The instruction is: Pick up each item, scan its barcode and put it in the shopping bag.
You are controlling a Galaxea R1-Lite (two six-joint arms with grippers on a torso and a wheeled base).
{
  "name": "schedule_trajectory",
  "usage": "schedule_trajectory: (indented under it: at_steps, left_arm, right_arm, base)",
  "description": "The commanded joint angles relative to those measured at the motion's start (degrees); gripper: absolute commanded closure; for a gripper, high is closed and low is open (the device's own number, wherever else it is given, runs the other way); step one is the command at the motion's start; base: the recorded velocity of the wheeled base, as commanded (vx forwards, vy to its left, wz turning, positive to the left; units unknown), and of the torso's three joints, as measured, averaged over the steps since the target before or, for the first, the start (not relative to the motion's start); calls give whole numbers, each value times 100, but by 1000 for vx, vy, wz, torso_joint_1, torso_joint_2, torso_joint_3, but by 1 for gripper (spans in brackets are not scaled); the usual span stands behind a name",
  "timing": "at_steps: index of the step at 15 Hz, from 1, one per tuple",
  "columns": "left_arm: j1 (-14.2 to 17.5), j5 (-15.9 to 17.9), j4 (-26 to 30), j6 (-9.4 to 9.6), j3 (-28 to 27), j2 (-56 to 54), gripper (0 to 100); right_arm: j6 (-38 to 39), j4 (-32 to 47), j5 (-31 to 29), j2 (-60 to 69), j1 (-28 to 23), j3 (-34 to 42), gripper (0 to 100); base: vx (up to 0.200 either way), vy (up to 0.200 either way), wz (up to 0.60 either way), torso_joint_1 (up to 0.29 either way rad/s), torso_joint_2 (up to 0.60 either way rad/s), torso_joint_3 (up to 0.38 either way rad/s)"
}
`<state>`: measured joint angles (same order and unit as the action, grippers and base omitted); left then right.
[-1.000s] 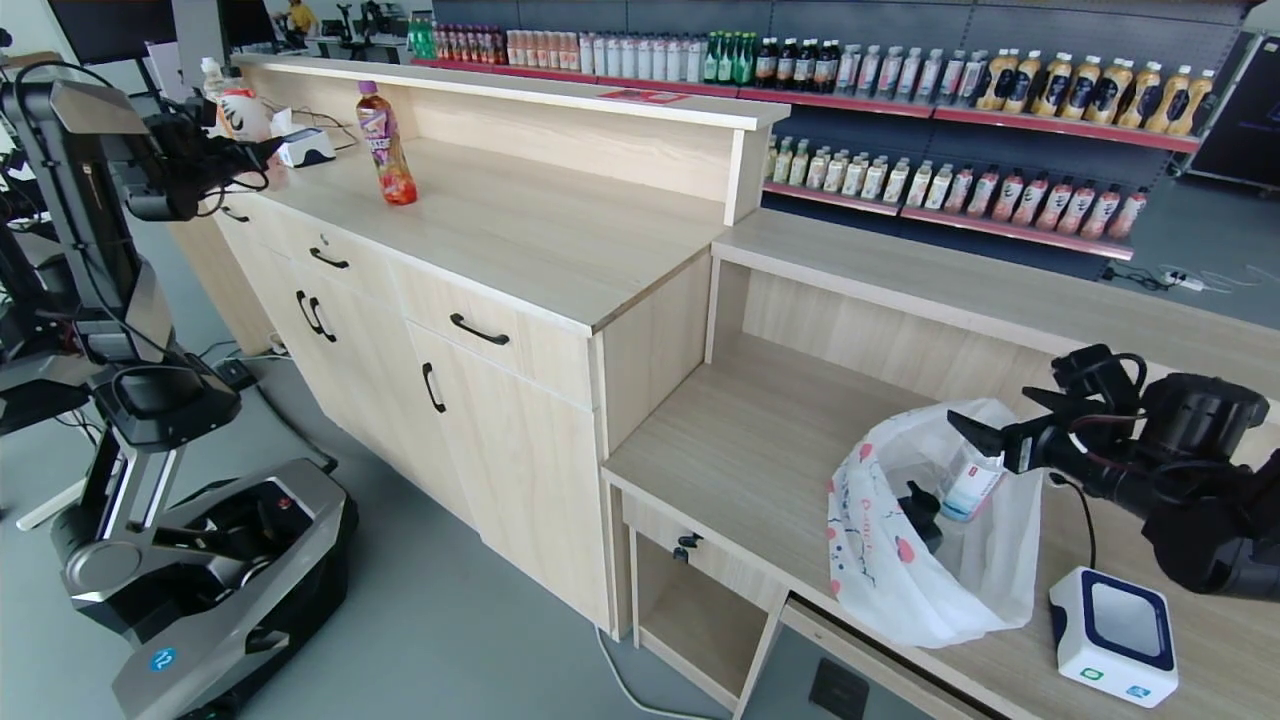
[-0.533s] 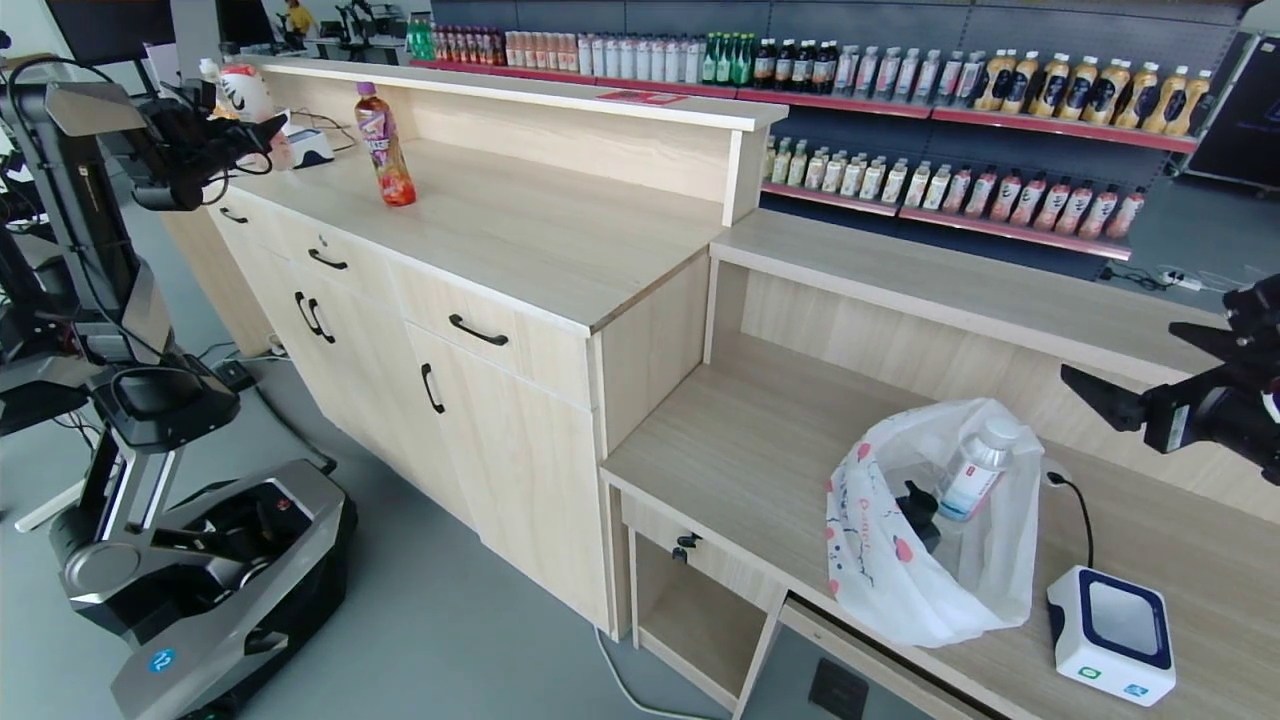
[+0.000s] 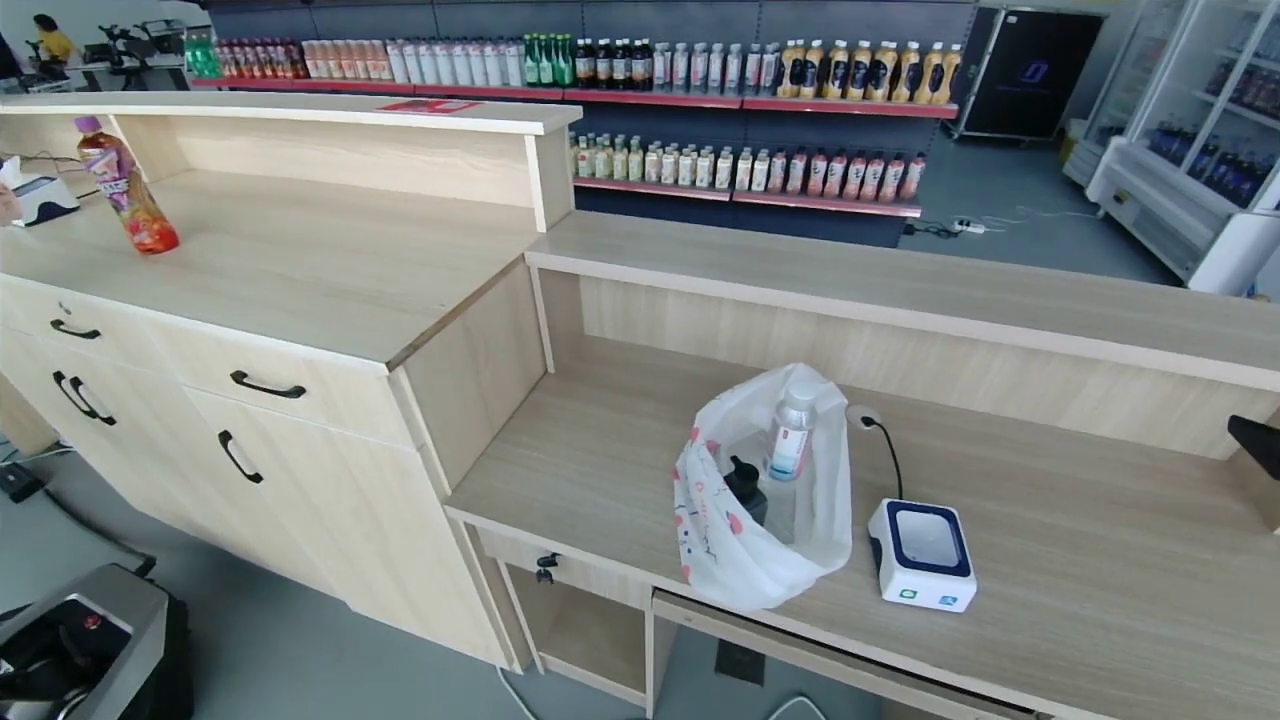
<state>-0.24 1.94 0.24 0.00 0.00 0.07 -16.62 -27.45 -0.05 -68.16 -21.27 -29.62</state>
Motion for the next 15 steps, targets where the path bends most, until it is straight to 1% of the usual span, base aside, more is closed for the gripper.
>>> schedule_trajectory:
  at_steps: [1, 3, 5, 6, 7, 8, 9, 10, 11, 12, 13, 14, 15]
  left_arm:
    - [7, 0, 2, 0, 0, 1, 0]
    - [-2, 0, 2, 0, 0, 1, 0]
    - [-2, 0, 2, 9, 0, 1, 0]
    - [-2, 0, 2, 0, 0, 1, 0]
    - [7, 0, 2, 9, 0, 1, 0]
    - [7, 0, 2, 0, 0, 1, 0]
    - [7, 0, 2, 0, 0, 1, 0]
    - [7, 0, 2, 0, 0, 1, 0]
    - [7, 0, 2, 0, 0, 1, 0]
    - [-2, 0, 2, 0, 0, 1, 0]
    - [-2, 0, 2, 0, 0, 1, 0]
    - [-2, 0, 2, 0, 0, 1, 0]
    - [-2, 0, 2, 0, 0, 1, 0]
  right_arm:
    - [282, 196, -382, 593, 106, 466, 0]
    - [581, 170, -496, 1147, 141, 1380, 0]
    - [1055, 126, -408, 1868, 176, 2347, 0]
    - [1108, 126, -312, 2377, 299, 2857, 0]
    - [1161, 443, -180, 3080, 457, 2962, 0]
    - [1292, 1638, -30, 4170, 466, 2962, 0]
    - [1310, 2429, -57, 4979, 475, 2962, 0]
    - [1354, 2851, -92, 5489, 510, 2936, 0]
    - [1319, 2798, -92, 5796, 607, 2945, 0]
    - [1222, 2789, -83, 6139, 826, 2945, 0]
    - [1213, 2789, -83, 6157, 853, 2945, 0]
    - [1222, 2798, -57, 6262, 1090, 2945, 0]
    - [1336, 2798, -57, 6253, 1081, 2945, 0]
  base:
    - [0, 0, -600, 7, 2, -2]
    - [0, 0, -600, 0, 0, 2]
    - [0, 0, 0, 0, 0, 0]
    - [0, 0, 0, 0, 0, 0]
    - [0, 0, 0, 0, 0, 0]
    - [0, 0, 0, 0, 0, 0]
    - [0, 0, 0, 0, 0, 0]
    - [0, 0, 0, 0, 0, 0]
    - [0, 0, 0, 0, 0, 0]
    - [0, 0, 0, 0, 0, 0]
    - [0, 0, 0, 0, 0, 0]
    - [0, 0, 0, 0, 0, 0]
    - [0, 0, 0, 0, 0, 0]
